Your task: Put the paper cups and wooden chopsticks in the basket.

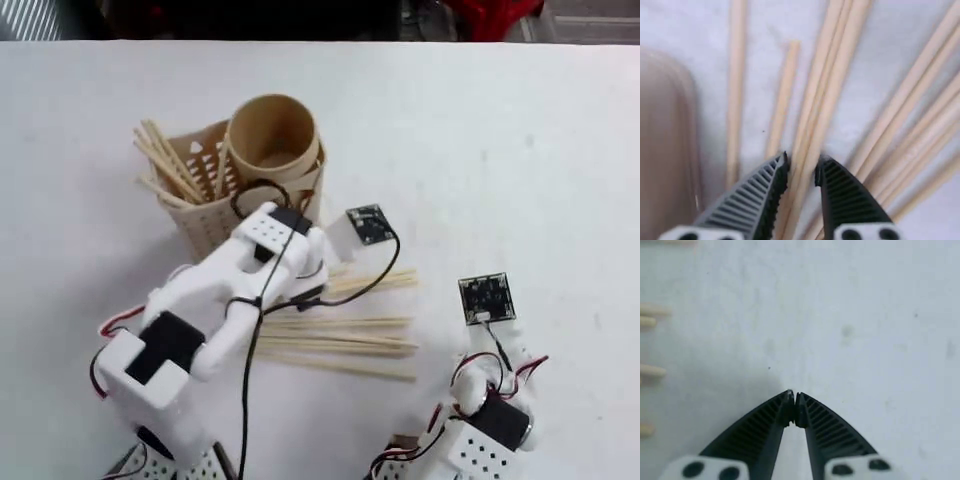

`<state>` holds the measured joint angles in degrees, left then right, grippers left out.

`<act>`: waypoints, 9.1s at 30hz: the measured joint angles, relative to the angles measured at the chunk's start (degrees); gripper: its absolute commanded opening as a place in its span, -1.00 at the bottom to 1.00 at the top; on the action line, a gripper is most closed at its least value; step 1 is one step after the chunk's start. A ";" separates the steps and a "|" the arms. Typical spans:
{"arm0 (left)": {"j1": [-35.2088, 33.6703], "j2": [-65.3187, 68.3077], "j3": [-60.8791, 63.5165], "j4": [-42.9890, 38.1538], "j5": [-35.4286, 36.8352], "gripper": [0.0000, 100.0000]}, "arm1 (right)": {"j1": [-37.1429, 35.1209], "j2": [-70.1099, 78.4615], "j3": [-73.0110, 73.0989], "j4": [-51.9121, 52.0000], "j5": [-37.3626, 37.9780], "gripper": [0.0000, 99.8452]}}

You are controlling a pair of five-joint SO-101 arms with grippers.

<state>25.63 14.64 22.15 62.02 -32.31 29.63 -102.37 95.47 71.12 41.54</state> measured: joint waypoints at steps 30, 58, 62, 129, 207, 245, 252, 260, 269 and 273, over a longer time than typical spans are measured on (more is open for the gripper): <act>-0.09 0.62 -9.32 12.84 2.29 -0.75 | -1.14 -0.09 0.18 0.00 0.00 -0.96; 0.00 7.03 -10.46 1.76 6.68 -0.96 | -1.14 -0.09 0.18 0.00 0.00 -0.96; 0.09 7.12 -11.08 2.46 6.68 -0.95 | -1.14 -0.09 0.18 0.00 0.00 -0.96; -14.15 -39.65 -83.52 40.35 25.05 -0.95 | -1.14 -0.09 0.18 0.00 0.00 -0.96; -23.65 -68.75 29.54 -41.93 28.48 -0.69 | -1.14 -0.09 0.18 0.00 0.00 -0.96; 5.54 -64.00 44.48 -10.90 -9.58 -0.66 | -1.14 -0.09 0.18 0.00 0.00 -0.96; 3.78 -41.67 35.25 -19.60 -7.74 -0.66 | -1.14 -0.09 0.18 0.00 0.00 -0.96; 3.52 -13.27 13.98 -16.44 -4.04 -0.66 | -1.14 -0.09 0.18 0.00 0.00 -0.96; 3.43 -2.29 2.29 -7.65 -3.69 -0.70 | -1.14 -0.09 0.18 0.00 0.00 -0.96; 3.52 1.32 -2.81 -2.46 -3.52 -0.92 | -1.14 -0.09 0.18 0.00 0.00 -0.96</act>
<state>29.14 15.96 19.34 59.56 -35.82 28.48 -102.46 95.65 71.12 41.54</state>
